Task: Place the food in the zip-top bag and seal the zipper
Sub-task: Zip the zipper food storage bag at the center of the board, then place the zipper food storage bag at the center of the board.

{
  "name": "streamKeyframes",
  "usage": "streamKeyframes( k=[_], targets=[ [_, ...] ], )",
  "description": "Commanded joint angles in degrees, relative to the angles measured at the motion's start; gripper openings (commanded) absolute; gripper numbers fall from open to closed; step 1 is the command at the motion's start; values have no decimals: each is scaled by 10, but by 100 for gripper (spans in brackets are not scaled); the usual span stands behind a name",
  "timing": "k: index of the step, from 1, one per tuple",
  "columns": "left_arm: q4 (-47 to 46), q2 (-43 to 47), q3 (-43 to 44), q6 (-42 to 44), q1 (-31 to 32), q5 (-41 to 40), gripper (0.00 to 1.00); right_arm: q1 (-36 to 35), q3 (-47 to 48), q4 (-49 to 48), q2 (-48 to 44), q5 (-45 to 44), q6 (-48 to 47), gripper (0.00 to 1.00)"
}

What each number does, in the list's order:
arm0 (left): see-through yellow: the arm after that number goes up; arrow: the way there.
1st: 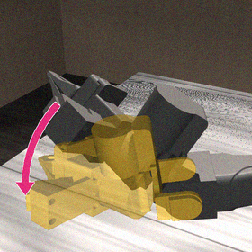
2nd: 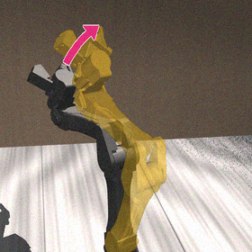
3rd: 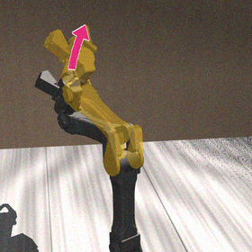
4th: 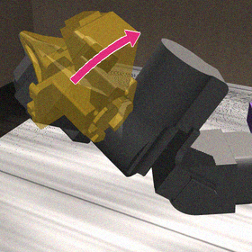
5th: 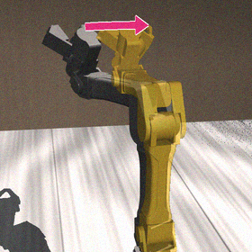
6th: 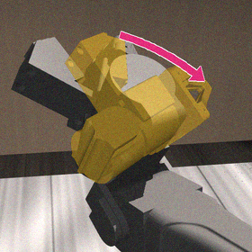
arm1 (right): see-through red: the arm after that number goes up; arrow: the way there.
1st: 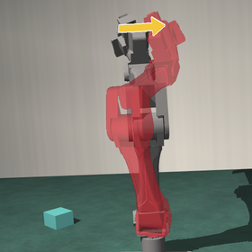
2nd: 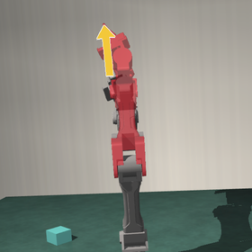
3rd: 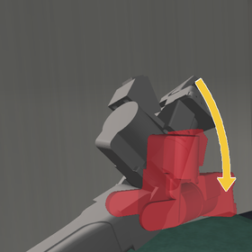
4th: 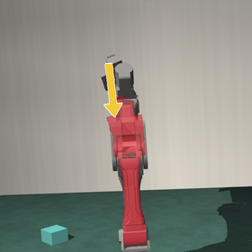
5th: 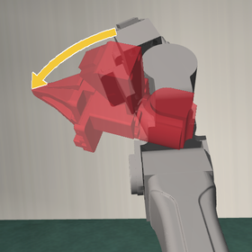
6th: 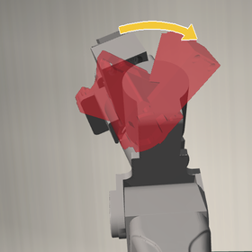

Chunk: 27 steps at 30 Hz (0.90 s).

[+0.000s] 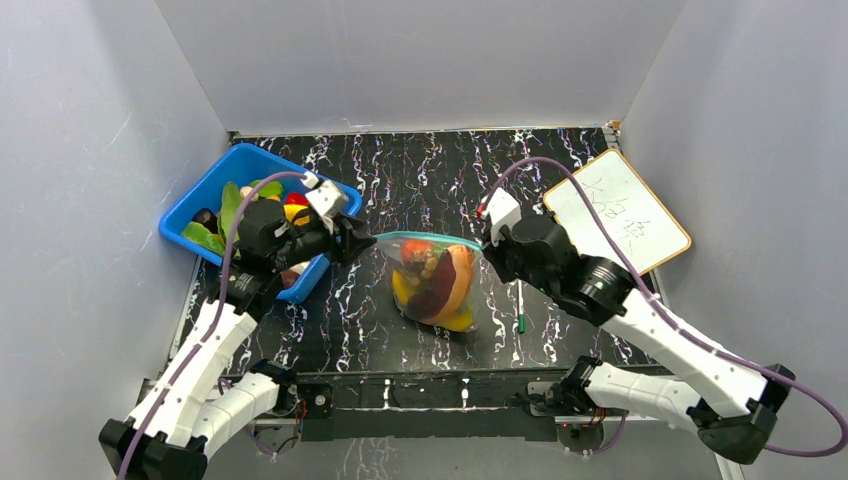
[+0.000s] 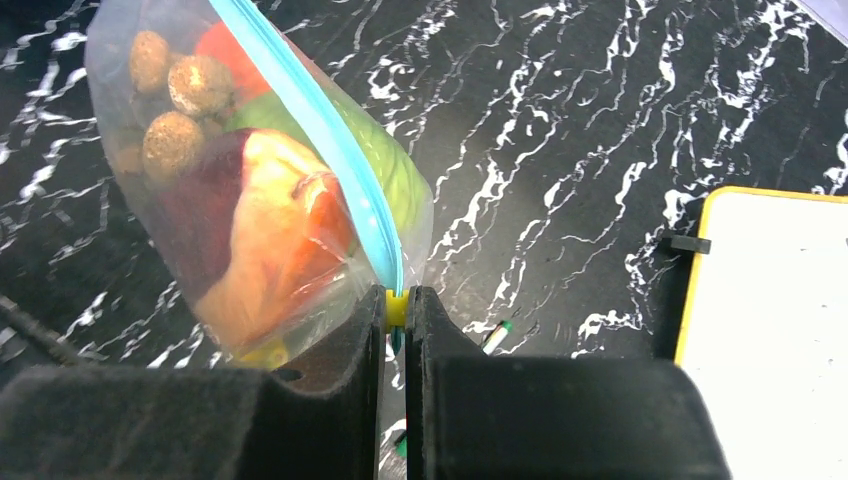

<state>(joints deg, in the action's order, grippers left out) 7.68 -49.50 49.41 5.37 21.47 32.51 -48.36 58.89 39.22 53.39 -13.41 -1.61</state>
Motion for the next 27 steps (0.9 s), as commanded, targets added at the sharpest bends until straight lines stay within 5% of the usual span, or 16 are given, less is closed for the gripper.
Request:
streamKeyframes(
  k=[1, 7, 10, 13, 17, 20, 27],
  targets=[
    [44, 19, 45, -27, -2, -64, 49, 25, -4, -77, 35, -46, -12, 0],
    [77, 40, 47, -48, -2, -83, 63, 93, 2, -129, 72, -45, -19, 12],
    [93, 53, 48, -51, -2, -93, 97, 95, 20, -113, 92, -78, -15, 42],
    [107, 63, 49, -58, -2, -117, 98, 95, 27, -97, 91, -82, -6, 66],
    [105, 75, 41, -100, -2, -151, 98, 95, 37, -75, 67, -74, 13, 77],
    [95, 78, 40, -145, -2, -157, 98, 94, 46, -53, 40, -60, 34, 97],
    [116, 75, 79, -239, -2, -197, 98, 95, 87, 8, -12, -51, 176, 98]
  ],
)
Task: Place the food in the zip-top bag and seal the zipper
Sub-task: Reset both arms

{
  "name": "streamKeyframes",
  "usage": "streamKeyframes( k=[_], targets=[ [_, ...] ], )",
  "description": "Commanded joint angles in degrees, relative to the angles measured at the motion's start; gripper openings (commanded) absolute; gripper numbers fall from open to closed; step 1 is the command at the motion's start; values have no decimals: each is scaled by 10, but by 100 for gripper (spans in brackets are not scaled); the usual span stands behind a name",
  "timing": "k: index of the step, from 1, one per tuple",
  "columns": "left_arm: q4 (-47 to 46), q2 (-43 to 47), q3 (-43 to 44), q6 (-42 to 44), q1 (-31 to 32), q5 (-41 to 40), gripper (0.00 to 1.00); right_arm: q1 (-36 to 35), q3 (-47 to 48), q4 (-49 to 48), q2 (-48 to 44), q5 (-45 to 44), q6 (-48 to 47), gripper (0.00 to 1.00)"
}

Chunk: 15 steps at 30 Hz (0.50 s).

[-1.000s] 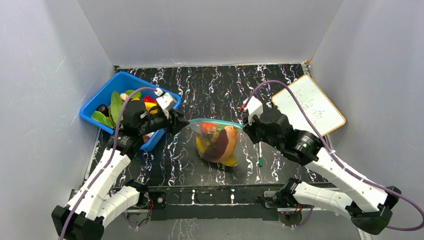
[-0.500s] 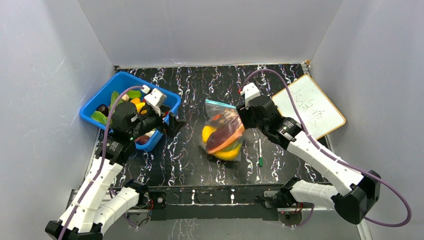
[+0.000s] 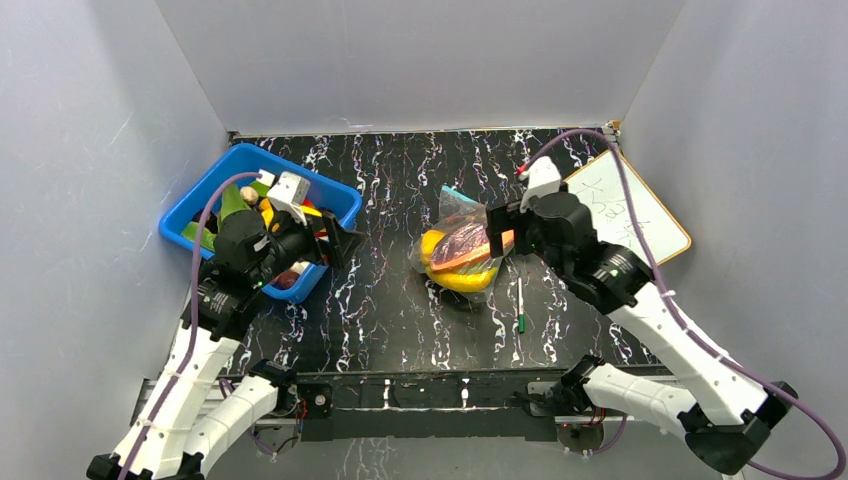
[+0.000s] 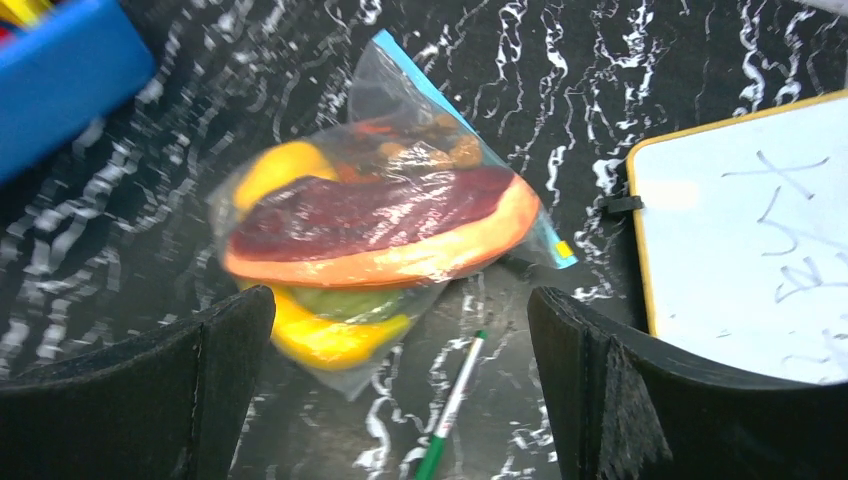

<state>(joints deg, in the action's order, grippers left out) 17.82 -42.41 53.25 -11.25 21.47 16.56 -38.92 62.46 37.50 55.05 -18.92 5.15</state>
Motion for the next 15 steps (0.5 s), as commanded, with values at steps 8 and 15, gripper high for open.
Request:
streamKeyframes(
  k=[8, 15],
  targets=[
    [55, 24, 90, -128, -2, -24, 98, 0, 83, 43, -91, 70, 230, 98],
    [77, 46, 110, -135, -2, -36, 98, 0, 92, 55, -141, 62, 276, 98]
  ],
)
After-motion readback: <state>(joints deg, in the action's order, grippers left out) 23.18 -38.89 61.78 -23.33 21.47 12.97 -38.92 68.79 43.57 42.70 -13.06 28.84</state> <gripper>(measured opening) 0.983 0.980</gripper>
